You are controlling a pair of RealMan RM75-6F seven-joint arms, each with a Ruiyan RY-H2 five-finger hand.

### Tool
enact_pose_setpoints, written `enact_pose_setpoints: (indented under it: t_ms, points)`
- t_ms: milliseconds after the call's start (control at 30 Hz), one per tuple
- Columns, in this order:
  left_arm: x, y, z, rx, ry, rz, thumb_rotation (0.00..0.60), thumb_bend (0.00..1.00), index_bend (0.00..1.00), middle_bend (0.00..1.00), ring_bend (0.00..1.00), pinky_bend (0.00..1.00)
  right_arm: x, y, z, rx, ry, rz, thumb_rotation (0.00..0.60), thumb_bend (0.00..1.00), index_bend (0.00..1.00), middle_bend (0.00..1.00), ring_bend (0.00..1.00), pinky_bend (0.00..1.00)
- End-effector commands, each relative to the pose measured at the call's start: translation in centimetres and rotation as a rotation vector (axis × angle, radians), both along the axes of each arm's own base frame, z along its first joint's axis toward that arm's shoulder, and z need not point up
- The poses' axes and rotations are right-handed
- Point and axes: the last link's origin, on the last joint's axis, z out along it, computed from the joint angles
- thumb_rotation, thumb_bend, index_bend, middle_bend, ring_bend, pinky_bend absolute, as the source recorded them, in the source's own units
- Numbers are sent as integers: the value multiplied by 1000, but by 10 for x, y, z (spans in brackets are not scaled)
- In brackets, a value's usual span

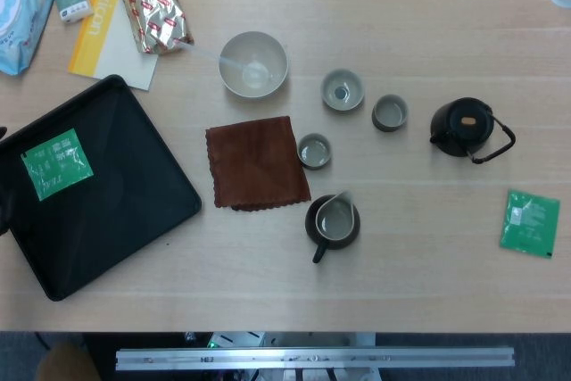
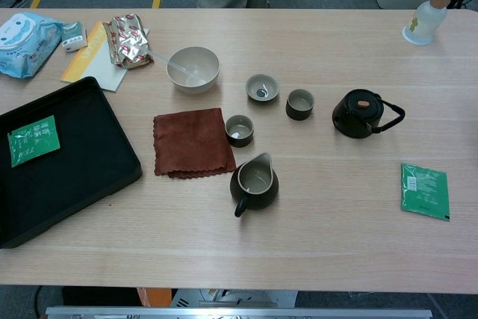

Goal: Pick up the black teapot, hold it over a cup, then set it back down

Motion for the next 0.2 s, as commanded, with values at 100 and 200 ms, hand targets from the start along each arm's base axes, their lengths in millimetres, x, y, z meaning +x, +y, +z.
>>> enact_pose_setpoints:
  t_ms: [100, 200]
  points:
    - [0, 2, -1, -1, 2, 6, 600, 392, 139, 194, 137, 142, 0, -3, 0, 2, -2, -3, 599, 456, 283, 279, 222, 186]
    - [-1, 5, -2, -5, 3, 11, 600, 392, 139, 194, 137, 142, 1, -4, 0, 2, 0, -5, 599, 456, 283, 279, 222, 186]
